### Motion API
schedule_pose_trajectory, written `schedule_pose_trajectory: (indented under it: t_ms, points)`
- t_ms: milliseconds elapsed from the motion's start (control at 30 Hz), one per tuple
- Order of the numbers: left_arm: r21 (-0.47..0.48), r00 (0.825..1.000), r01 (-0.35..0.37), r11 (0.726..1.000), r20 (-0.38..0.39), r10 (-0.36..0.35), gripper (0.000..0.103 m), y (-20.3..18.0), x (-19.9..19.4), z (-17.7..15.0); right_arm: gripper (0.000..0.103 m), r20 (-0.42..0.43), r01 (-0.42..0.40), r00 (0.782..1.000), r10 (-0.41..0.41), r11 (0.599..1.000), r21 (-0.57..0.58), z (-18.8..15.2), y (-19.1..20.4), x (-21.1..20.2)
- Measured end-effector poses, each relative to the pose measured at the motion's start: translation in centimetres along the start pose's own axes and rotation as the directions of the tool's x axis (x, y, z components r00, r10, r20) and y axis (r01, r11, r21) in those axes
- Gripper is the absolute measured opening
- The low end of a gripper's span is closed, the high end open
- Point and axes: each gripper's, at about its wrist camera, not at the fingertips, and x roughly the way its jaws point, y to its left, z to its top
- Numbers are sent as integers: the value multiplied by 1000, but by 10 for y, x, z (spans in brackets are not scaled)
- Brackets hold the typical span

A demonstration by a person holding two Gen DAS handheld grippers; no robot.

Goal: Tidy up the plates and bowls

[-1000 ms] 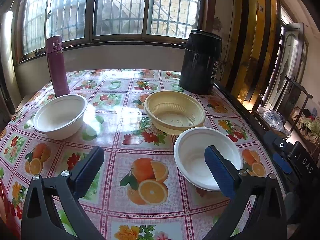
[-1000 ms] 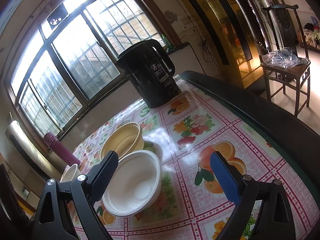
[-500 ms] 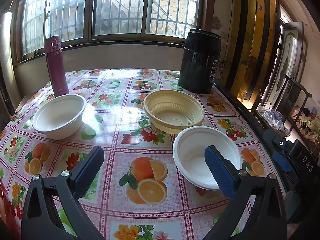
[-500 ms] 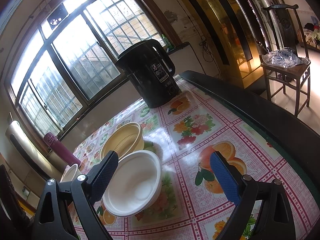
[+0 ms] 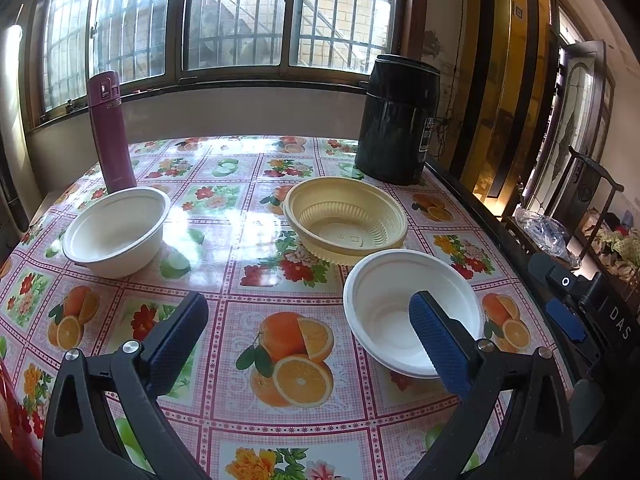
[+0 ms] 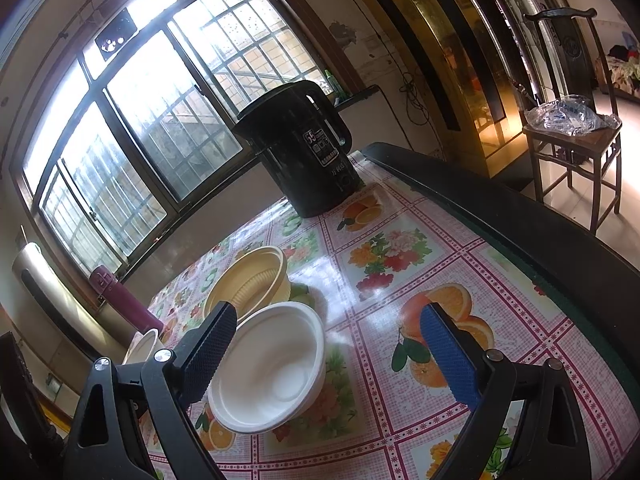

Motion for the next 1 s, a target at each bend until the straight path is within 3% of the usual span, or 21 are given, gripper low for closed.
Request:
schedule_pose_trajectory:
  t_ms: [1000]
  points:
    - [15, 1000, 14, 1000, -16, -13, 101, 0, 0, -2, 95, 2, -7, 1000, 7, 1000, 2, 2, 0, -1]
